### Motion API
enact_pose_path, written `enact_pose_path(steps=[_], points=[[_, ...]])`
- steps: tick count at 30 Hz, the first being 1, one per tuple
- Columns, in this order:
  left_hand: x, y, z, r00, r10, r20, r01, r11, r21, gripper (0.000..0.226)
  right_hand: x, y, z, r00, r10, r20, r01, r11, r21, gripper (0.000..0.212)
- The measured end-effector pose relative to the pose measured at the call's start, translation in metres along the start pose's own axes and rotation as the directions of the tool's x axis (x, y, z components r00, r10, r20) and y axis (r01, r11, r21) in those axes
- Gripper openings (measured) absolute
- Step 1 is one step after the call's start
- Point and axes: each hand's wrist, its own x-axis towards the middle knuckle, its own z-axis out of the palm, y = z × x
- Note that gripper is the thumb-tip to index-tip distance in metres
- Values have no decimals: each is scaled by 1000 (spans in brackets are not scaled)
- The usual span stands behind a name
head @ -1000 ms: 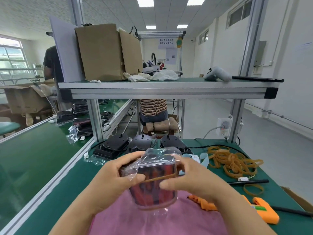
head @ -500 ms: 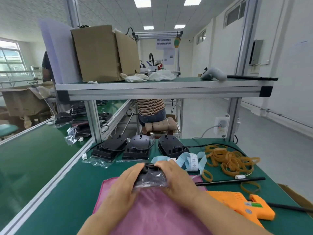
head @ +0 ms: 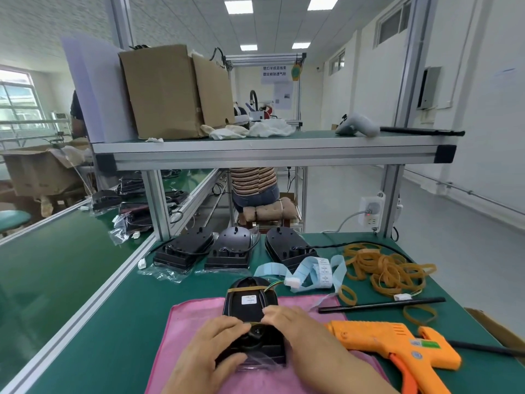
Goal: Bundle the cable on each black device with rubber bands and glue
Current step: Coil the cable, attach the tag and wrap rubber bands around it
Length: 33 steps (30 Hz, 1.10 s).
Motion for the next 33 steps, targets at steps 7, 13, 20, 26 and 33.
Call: enact_pose_path(steps=[7,13,20,26,33], points=[[-3,-1,8,998,-52,-45,50,998,-47,45,-44,9,-24,910,398,-117,-401,916,2,19],[-4,8,8,989,-129,-73,120,986,-118,32,-103,39,-71,724,690,-20,-690,723,-42,39],[-4,11,6,982,-169,-82,154,975,-159,28,-131,60,-79,607,795,-18,-795,607,9,83],[-4,9,7,981,-184,-63,171,969,-179,29,-123,62,-73,517,856,20,-855,518,-14,56],[-5,5,9,976,-213,-33,204,961,-186,34,-139,69,-75,505,859,87,-863,503,52,47]])
